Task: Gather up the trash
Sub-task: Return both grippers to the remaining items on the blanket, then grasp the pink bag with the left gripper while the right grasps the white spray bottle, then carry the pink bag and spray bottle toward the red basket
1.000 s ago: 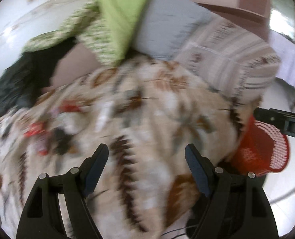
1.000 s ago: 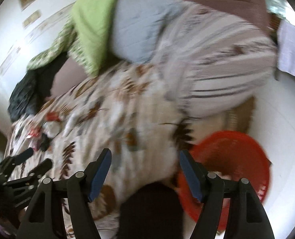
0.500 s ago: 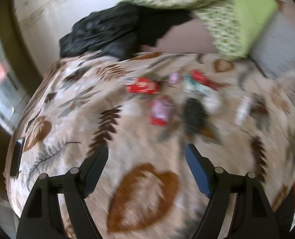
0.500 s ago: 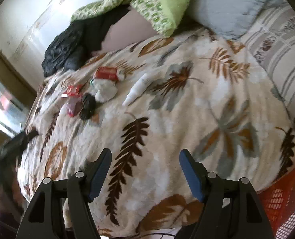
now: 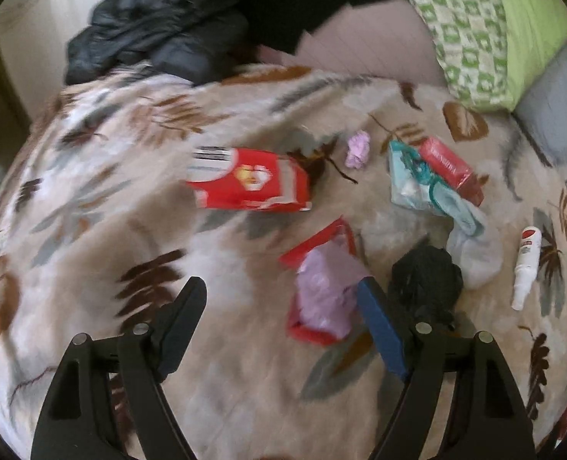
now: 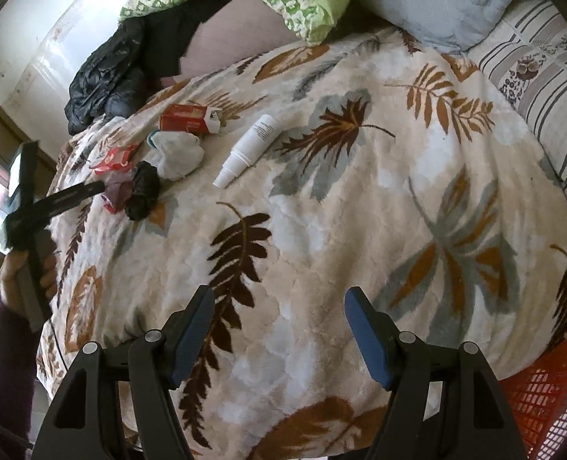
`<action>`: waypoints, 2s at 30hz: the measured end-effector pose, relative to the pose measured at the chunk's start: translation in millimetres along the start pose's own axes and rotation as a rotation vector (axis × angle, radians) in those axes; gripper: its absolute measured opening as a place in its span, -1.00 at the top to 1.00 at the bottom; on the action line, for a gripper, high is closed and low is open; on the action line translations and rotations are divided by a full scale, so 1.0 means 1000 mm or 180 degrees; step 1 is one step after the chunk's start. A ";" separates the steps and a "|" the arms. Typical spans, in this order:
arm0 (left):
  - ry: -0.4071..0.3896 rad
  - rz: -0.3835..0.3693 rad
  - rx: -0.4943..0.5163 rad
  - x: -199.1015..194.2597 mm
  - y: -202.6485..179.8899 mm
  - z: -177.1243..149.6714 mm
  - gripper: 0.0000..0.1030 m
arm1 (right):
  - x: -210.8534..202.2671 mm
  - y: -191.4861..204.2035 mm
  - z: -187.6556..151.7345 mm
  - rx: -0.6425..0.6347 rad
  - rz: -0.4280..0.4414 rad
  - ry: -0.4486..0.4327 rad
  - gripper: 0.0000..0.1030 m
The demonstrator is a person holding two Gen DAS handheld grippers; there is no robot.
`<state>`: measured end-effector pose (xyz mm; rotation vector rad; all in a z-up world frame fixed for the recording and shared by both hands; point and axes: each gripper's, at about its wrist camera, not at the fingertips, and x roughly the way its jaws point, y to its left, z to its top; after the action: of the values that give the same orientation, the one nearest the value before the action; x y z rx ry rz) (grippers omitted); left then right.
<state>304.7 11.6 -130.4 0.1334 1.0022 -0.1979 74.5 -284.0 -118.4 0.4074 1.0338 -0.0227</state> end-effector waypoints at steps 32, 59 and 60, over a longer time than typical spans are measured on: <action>-0.0133 0.0275 -0.0056 -0.078 -0.021 -0.077 0.40 | 0.137 0.043 0.124 0.0007 -0.0191 -0.0038 0.05; -0.0578 0.0022 0.0439 -0.166 -0.109 -0.113 0.40 | -0.041 -0.027 -0.007 0.0299 0.0018 -0.0221 0.30; -0.0594 0.0011 0.0460 -0.169 -0.112 -0.114 0.40 | -0.046 -0.028 -0.012 0.0335 0.0030 -0.0239 0.30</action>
<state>96.9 -57.0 -50.2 0.2442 0.8017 -0.2749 34.4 -313.9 -94.0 0.5035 0.9591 -0.0837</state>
